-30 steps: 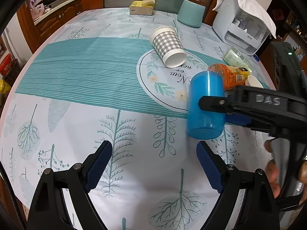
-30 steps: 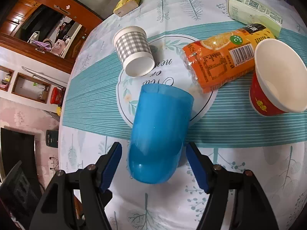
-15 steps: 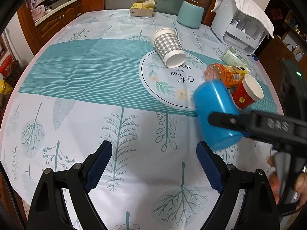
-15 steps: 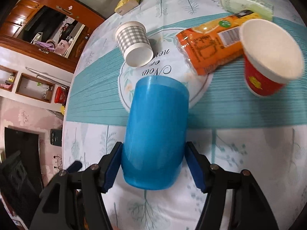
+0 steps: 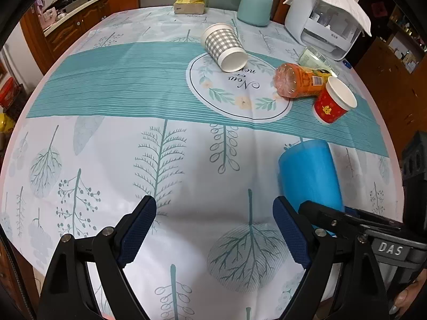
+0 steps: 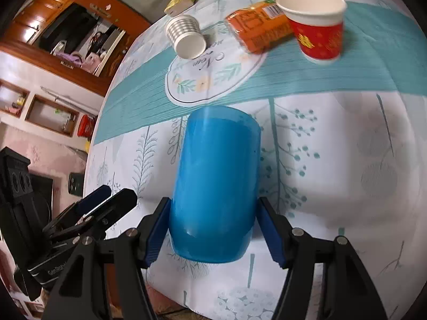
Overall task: Flip cup upright
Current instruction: 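Lift the blue cup with the right tool and rotate it vertical, then lower the blue cup rim-down onto the table and open the right tool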
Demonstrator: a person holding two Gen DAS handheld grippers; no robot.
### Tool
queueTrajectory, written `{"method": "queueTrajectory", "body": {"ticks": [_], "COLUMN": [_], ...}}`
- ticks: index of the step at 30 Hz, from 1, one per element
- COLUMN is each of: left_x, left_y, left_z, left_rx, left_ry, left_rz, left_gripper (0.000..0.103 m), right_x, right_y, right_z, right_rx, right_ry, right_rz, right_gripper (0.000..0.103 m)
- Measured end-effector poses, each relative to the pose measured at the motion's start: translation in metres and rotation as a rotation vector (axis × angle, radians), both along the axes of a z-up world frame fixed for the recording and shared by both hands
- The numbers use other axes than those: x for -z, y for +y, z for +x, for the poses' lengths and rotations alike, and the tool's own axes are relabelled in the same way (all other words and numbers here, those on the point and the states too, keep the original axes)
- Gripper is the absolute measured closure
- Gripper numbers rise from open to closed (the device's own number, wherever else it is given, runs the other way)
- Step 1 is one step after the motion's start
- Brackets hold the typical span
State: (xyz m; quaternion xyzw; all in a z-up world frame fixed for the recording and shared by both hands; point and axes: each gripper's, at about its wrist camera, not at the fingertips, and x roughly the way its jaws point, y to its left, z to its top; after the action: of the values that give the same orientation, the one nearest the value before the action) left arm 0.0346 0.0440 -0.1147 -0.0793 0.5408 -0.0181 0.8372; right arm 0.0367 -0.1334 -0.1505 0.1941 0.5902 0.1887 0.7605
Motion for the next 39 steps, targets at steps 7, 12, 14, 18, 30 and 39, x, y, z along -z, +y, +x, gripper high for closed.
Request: {"method": "queueTrajectory", "body": {"ticks": [7,12,14,18,30,39], "left_x": [-0.004,-0.009,-0.011,-0.013,-0.023,-0.034], "left_y": [-0.004,-0.004,-0.006,-0.01,-0.03,-0.041], "left_z": [-0.009,-0.012,-0.013,-0.015,-0.02,-0.026], "left_rx": [0.018,0.02,0.023,0.036,0.092,0.125], "left_ry": [-0.006,-0.013,-0.011,-0.013,-0.035,-0.048], "left_rz": [-0.013,-0.036,-0.036,-0.034,-0.029,-0.029], "left_gripper": [0.015,0.015,0.015,0.015,0.015,0.015], "right_x": [0.003,-0.005,-0.008,-0.013,-0.028,-0.039], "right_y": [0.007,0.003,-0.001,-0.009,-0.022,-0.03], "right_z": [-0.004,-0.006,-0.008,-0.012,-0.025,-0.037], "right_rx": [-0.016,-0.011,-0.005,0.007,0.007,0.007], "right_ry": [0.012,-0.022,-0.033,-0.05,-0.123,-0.181], "right_rz": [-0.025,-0.033,-0.028,-0.027,-0.066,-0.097], "right_gripper": [0.037,0.03,0.029,0.029,0.028,0.028]}}
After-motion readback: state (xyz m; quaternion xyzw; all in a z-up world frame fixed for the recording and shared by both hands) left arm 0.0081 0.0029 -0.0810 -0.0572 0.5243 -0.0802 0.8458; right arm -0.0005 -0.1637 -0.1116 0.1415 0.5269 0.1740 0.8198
